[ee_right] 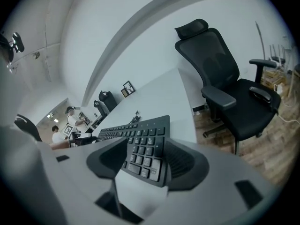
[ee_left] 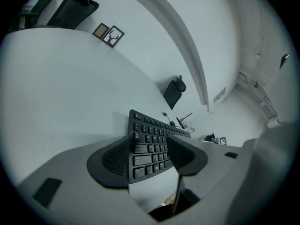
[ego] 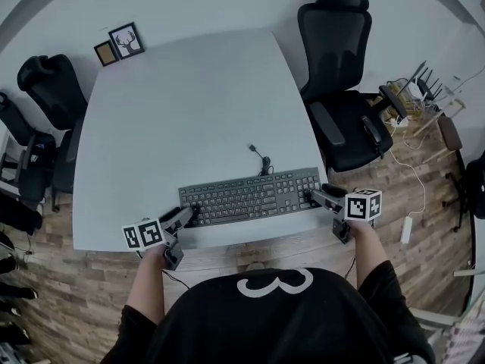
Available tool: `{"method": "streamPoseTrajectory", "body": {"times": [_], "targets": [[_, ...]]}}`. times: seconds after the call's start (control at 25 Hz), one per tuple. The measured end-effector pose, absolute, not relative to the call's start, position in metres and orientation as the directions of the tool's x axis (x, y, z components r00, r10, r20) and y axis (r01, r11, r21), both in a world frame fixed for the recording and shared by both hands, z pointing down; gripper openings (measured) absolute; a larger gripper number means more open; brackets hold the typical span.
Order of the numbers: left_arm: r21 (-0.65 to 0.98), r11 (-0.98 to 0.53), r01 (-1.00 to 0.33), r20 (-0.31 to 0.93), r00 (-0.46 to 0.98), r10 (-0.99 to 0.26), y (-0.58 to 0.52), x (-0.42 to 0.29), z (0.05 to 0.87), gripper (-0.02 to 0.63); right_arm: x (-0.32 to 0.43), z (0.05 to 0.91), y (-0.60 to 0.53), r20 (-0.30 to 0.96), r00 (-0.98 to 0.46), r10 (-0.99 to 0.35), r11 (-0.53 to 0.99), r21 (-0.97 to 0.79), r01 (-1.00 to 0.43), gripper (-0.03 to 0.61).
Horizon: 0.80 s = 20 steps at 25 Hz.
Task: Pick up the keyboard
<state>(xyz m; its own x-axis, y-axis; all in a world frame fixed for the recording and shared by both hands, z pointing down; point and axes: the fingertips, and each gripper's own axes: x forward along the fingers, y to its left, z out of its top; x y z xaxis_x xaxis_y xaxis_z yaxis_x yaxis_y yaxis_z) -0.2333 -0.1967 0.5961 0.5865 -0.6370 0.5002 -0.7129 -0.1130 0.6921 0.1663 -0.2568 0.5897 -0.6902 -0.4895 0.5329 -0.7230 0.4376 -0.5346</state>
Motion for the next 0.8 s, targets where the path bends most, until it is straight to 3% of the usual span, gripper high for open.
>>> {"method": "streamPoseTrajectory", "body": {"times": [0.8], "targets": [[0.683, -0.094, -0.724, 0.550, 0.595, -0.587, -0.219, -0.234, 0.616, 0.250, 0.159, 0.616, -0.264, 0.595, -0.692, -0.409, 0.393, -0.570, -0.722, 0.249]]}}
